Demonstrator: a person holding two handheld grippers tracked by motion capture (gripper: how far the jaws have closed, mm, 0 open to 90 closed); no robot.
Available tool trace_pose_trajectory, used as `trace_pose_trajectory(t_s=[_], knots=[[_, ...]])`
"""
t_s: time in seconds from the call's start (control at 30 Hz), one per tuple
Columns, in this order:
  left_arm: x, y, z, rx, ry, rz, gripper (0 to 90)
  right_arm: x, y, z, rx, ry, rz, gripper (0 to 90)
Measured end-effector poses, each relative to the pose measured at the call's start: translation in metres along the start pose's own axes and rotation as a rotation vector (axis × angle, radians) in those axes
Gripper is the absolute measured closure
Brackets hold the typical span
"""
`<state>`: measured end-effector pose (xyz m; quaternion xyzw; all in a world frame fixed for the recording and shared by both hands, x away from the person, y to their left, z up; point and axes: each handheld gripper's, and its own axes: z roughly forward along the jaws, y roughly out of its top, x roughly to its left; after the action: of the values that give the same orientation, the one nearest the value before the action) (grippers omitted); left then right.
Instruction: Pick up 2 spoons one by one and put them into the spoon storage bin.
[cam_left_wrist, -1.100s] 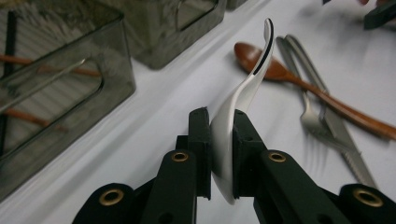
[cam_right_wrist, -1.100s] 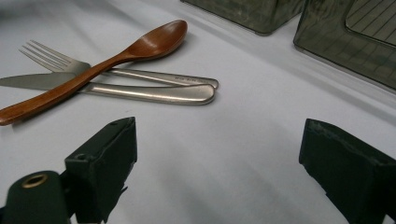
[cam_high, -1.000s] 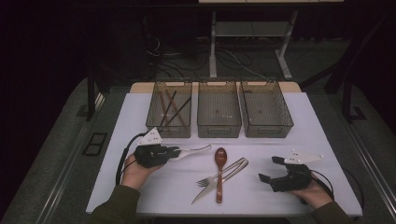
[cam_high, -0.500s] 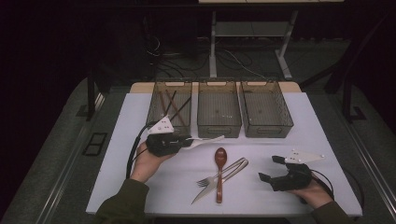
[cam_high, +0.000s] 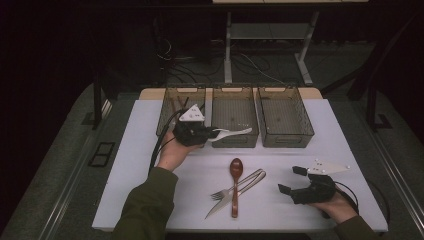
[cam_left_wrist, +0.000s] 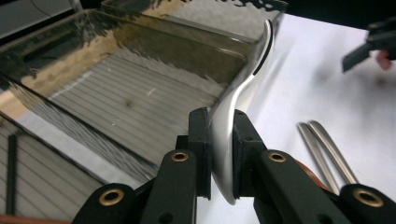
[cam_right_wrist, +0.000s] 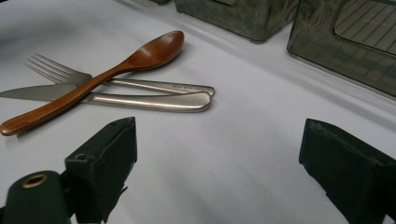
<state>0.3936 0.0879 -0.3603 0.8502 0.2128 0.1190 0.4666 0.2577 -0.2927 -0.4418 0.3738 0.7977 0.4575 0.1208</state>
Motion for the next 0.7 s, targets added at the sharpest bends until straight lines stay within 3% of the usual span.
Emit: trace_pose_trajectory(t_s=[0.23,0.43,0.7], knots=[[0.011,0.013,0.021,0.007,0.019,0.002,80.6,0.000,0.000,0.000,-0.003,0.003,0.000,11.5],[0.016,0.019,0.039,0.064,0.055,0.014,80.6,0.001,0.001,-0.001,-0.007,0.006,-0.001,11.5],[0.022,0.011,0.055,0.138,0.075,-0.011,80.5,0.000,0.000,-0.002,-0.011,0.007,0.003,11.5]])
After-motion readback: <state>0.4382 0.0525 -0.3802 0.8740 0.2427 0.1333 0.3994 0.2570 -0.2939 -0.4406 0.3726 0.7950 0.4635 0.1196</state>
